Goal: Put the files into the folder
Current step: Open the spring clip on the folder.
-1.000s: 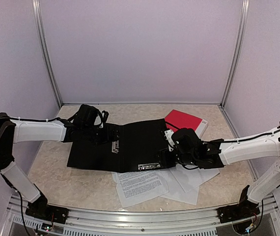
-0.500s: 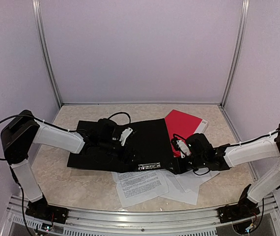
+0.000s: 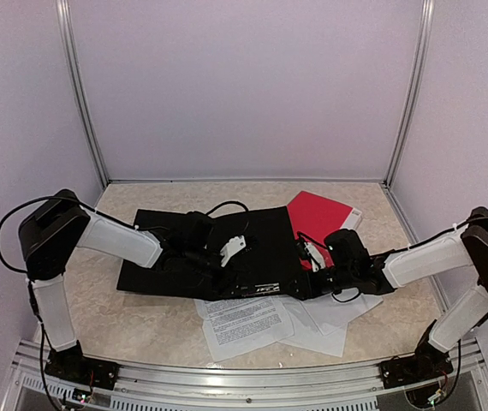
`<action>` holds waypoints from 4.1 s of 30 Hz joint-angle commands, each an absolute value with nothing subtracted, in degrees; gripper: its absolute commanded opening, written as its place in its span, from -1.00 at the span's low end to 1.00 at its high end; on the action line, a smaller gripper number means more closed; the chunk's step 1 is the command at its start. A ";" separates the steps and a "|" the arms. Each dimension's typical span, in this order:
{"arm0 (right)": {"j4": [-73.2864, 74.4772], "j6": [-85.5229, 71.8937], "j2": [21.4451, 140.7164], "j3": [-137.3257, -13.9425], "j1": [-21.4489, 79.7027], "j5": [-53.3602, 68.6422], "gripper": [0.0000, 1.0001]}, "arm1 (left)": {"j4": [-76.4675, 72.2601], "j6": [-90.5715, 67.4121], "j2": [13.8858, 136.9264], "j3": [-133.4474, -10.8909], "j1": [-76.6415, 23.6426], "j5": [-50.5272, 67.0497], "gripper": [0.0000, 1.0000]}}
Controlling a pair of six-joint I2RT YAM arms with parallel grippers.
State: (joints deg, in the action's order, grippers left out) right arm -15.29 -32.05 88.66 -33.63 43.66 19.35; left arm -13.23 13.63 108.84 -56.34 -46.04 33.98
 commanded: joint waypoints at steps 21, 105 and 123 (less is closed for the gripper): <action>-20.82 -32.65 95.86 -36.21 42.72 24.02 -0.15 | -5.81 25.19 115.84 -60.03 -48.68 26.10 0.08; -16.80 -27.67 105.71 -38.92 42.14 13.75 -1.00 | -5.10 29.33 117.05 -57.13 -50.88 22.72 -0.50; -16.20 -26.22 107.77 -41.91 42.07 12.70 -1.00 | -4.68 30.79 117.83 -57.30 -51.62 24.61 -0.48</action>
